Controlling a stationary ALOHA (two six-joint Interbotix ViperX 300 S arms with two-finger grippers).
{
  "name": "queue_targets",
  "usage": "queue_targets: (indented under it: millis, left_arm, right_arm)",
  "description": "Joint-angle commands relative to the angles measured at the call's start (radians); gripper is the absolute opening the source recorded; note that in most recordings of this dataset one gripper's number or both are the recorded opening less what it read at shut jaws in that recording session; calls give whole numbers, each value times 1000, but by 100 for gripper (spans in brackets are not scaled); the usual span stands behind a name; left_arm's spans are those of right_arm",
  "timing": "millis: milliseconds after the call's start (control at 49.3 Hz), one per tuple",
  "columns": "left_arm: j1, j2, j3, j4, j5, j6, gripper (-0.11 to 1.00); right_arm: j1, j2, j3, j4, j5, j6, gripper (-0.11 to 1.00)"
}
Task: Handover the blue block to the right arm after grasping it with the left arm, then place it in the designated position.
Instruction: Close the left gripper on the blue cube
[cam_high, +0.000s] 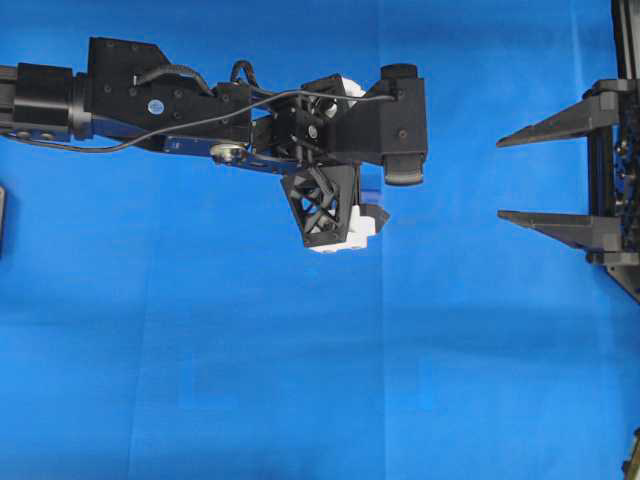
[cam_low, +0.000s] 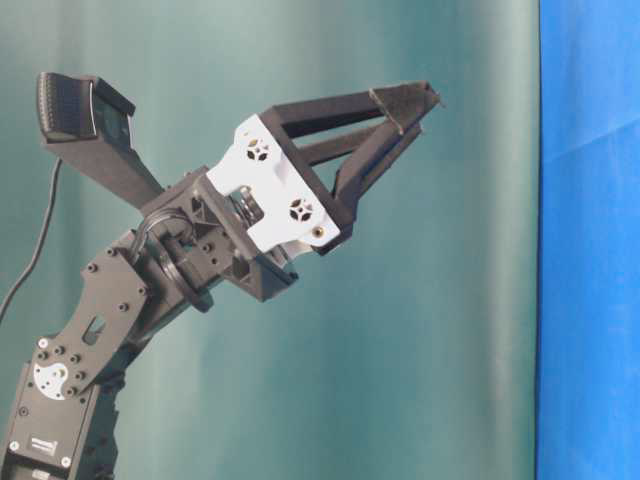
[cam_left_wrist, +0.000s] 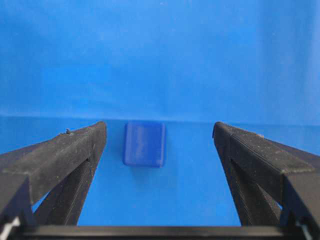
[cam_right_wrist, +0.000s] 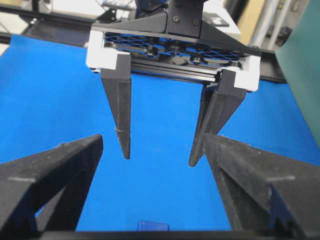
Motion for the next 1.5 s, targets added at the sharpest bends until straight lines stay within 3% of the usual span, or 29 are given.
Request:
queue_targets:
  millis: [0, 426, 1196, 1480]
  left_arm:
    - [2, -20, -21, 2, -5, -2, 92]
    - [2, 23, -14, 2, -23, -9, 92]
    - [23, 213, 109, 0, -258, -14, 92]
    - [21, 256, 121, 0, -278, -14, 92]
  right_arm:
    - [0, 6, -20, 3, -5, 0, 93]
    - [0, 17, -17, 3, -3, 0, 93]
    - [0, 28, -15, 3, -3, 0, 93]
    - [0, 31, -14, 3, -5, 0, 93]
